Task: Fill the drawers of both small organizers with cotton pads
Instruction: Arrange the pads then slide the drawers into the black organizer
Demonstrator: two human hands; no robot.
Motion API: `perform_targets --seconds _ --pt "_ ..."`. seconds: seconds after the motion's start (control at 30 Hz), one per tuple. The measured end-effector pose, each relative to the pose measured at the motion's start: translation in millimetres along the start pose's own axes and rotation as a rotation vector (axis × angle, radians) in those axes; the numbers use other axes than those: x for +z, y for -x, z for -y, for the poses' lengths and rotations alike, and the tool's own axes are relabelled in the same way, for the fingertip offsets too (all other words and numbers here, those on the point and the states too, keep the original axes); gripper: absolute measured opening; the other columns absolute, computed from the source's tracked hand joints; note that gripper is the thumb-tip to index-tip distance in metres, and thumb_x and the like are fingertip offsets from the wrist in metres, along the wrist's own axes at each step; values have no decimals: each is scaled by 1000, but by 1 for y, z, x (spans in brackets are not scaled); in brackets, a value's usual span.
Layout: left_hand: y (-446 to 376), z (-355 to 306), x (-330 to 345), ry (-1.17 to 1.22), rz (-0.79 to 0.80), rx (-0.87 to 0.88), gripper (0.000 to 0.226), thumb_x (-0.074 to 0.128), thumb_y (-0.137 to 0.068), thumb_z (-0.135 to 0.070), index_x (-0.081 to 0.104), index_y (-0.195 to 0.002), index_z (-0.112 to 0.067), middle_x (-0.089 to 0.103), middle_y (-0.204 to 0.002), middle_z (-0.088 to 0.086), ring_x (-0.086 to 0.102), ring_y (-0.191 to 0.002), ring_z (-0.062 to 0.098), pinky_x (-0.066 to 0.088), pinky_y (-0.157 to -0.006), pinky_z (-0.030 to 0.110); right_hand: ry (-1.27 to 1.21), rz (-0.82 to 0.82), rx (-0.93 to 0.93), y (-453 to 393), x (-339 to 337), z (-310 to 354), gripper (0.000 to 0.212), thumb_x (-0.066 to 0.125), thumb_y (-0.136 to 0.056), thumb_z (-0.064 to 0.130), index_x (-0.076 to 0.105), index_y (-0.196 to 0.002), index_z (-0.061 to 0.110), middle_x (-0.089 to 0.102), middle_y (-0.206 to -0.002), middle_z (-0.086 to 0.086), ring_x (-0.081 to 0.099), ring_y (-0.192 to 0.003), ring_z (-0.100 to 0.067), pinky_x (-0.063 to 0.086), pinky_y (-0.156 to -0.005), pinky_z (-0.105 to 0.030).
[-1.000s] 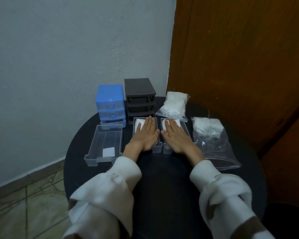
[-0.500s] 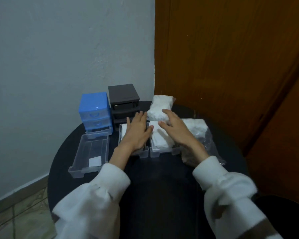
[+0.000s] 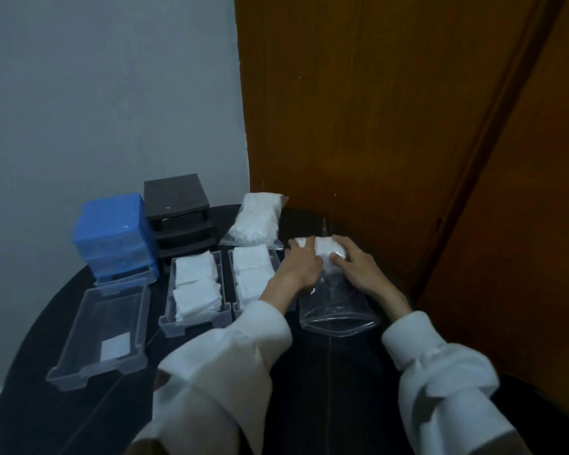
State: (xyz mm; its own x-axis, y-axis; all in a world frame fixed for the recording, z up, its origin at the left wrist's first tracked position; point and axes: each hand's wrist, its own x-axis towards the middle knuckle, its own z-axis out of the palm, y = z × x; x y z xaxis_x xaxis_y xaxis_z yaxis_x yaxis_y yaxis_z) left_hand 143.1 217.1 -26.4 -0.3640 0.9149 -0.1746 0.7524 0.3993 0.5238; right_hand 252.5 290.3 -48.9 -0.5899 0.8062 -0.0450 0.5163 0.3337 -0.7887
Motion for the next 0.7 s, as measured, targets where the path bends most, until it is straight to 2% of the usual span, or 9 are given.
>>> perform_targets --seconds 0.1,0.2,0.3,0.33,0.4,0.47,0.57,0.7 --pt "0 -3 4 42 -15 -2 55 34 -101 -21 10 -150 -16 0 -156 22 32 -135 38 28 -110 40 -69 -18 -24 2 -2 -7 49 46 -98 23 28 -143 31 38 -143 -11 46 -122 -28 44 -98 -42" --pt "7 -7 7 159 -92 78 53 38 -100 -23 19 -148 -18 8 -156 16 31 -136 34 27 -110 37 -217 -100 -57 10 -5 -14 43 51 -95 26 38 -135 37 41 -138 -8 47 -118 -26 45 -97 -46" --pt "21 -9 10 370 -215 154 47 44 -97 -19 34 -143 -20 22 -153 11 29 -136 26 23 -111 34 -457 -187 -87 23 -6 -18 27 51 -95 25 49 -120 31 45 -128 -6 56 -103 -21 53 -77 -32" --pt "26 -8 11 443 -240 157 45 46 -97 -19 37 -141 -22 24 -150 10 31 -135 26 24 -112 35 -538 -198 -82 28 -7 -20 24 51 -95 24 51 -118 29 46 -127 -8 57 -101 -22 53 -70 -28" --pt "34 -3 16 562 -242 173 46 51 -94 -19 40 -138 -28 30 -145 10 39 -128 27 34 -109 45 -714 -160 -54 37 -8 -22 23 52 -94 21 52 -117 28 45 -130 -11 58 -102 -28 53 -65 -27" --pt "42 3 20 663 -184 201 48 52 -93 -17 40 -137 -32 39 -135 6 50 -115 23 47 -98 42 -859 -64 -41 46 -6 -22 31 51 -93 18 51 -121 30 45 -131 -10 58 -106 -31 56 -72 -34" --pt "58 10 23 845 -58 233 48 46 -96 -7 40 -138 -29 49 -117 -8 56 -96 5 53 -78 20 -967 38 -51 58 -1 -21 38 48 -94 15 49 -128 31 47 -130 -7 56 -112 -31 55 -82 -41" --pt "69 18 27 974 -60 253 48 46 -92 1 47 -134 -23 48 -118 -4 55 -96 8 51 -69 15 -968 -18 -77 66 8 -20 27 47 -95 19 58 -117 28 47 -133 -9 55 -113 -28 54 -85 -40"
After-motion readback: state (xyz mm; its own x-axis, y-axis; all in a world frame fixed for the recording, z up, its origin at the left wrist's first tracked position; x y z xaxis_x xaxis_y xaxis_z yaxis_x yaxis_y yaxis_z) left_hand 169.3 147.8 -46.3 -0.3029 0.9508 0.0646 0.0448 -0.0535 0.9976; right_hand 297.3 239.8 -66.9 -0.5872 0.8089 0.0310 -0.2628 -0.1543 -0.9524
